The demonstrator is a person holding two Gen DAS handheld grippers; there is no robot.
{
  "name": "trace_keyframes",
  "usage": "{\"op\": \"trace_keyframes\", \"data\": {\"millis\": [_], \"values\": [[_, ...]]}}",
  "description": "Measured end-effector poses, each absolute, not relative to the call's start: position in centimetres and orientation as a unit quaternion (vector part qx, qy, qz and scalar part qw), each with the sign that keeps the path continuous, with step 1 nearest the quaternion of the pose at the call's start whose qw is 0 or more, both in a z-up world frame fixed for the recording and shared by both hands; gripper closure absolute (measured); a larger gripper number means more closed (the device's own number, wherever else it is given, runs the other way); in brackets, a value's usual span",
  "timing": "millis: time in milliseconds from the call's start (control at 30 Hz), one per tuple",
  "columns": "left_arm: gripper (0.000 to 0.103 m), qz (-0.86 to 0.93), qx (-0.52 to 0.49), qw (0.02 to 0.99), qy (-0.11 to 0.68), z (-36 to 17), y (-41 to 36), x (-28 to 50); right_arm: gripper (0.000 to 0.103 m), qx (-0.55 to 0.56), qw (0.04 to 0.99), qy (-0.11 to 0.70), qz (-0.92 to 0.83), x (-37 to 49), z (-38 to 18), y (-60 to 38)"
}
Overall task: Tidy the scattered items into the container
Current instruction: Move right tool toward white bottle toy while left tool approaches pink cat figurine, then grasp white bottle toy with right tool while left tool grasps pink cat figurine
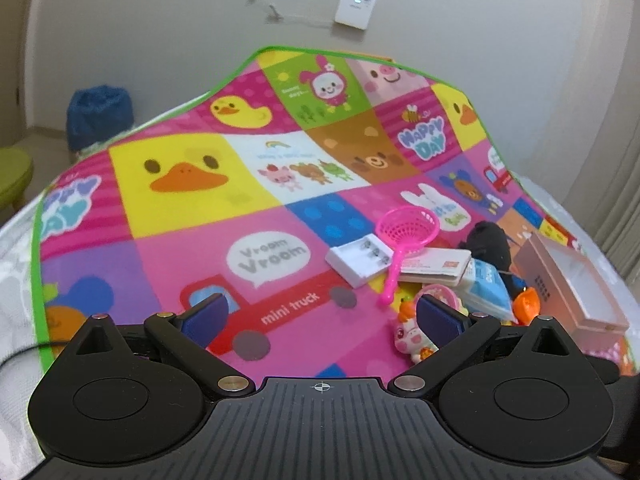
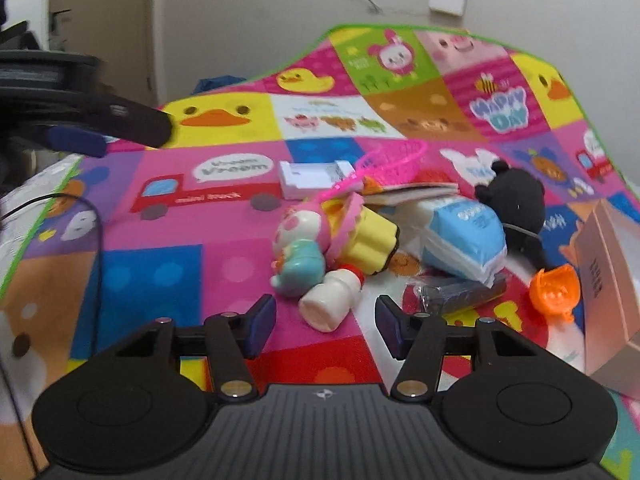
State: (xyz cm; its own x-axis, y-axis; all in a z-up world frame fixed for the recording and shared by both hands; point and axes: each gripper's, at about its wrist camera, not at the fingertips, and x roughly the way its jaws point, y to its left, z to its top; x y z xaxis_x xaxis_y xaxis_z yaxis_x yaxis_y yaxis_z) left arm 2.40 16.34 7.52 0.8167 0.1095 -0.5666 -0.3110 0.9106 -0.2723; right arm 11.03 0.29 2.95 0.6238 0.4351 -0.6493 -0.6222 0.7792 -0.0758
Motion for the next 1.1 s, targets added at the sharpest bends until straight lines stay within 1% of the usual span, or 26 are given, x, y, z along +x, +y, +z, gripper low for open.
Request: {"op": "trace_keyframes", "data": {"millis": [67,100,133,233,433,500,567,667,800,867,1000,1100], "values": [[0.0,0.109,-0.192,0.932,0.287,7.1,16.4,2.4,0.07,-0.145,0.886,0.328,0.294,11.8,2.5,0.4],[0.0,0.106,-0.194,0.931,0.291,6.9,16.3,2.4,0.075,-0.139,0.883,0.336,0.296,12.1,2.4,0.3],[0.0,0.102,-0.193,0.93,0.296,6.7,16.2,2.5,0.076,-0.135,0.882,0.341,0.298,12.3,2.4,0.1],[0.0,0.083,-0.17,0.932,0.308,6.4,15.5,3.2,0.076,-0.15,0.875,0.346,0.305,12.0,3.0,-0.3],[0.0,0.032,-0.099,0.935,0.338,5.6,12.7,5.3,0.076,-0.24,0.842,0.35,0.334,8.6,4.5,-3.9],[0.0,0.023,-0.091,0.931,0.351,5.3,12.1,6.3,0.067,-0.266,0.847,0.34,0.31,7.8,4.5,-5.6],[0.0,0.014,-0.087,0.928,0.361,5.3,11.7,7.2,0.034,-0.278,0.863,0.326,0.267,7.6,4.2,-6.8],[0.0,0.004,-0.068,0.929,0.363,5.8,11.3,8.4,0.022,-0.215,0.88,0.35,0.238,8.0,4.0,-8.1],[0.0,0.01,-0.023,0.93,0.367,5.8,10.2,9.8,0.01,-0.127,0.894,0.373,0.214,8.2,2.8,-8.6],[0.0,0.021,-0.032,0.932,0.359,5.6,10.2,10.0,0.0,-0.1,0.897,0.38,0.204,8.3,2.1,-8.6],[0.0,0.028,-0.092,0.935,0.341,5.1,10.7,9.5,0.0,-0.07,0.889,0.407,0.197,9.0,1.2,-8.4],[0.0,0.028,-0.132,0.928,0.347,4.5,11.5,9.0,0.0,-0.069,0.884,0.422,0.191,9.5,1.2,-8.2]]}}
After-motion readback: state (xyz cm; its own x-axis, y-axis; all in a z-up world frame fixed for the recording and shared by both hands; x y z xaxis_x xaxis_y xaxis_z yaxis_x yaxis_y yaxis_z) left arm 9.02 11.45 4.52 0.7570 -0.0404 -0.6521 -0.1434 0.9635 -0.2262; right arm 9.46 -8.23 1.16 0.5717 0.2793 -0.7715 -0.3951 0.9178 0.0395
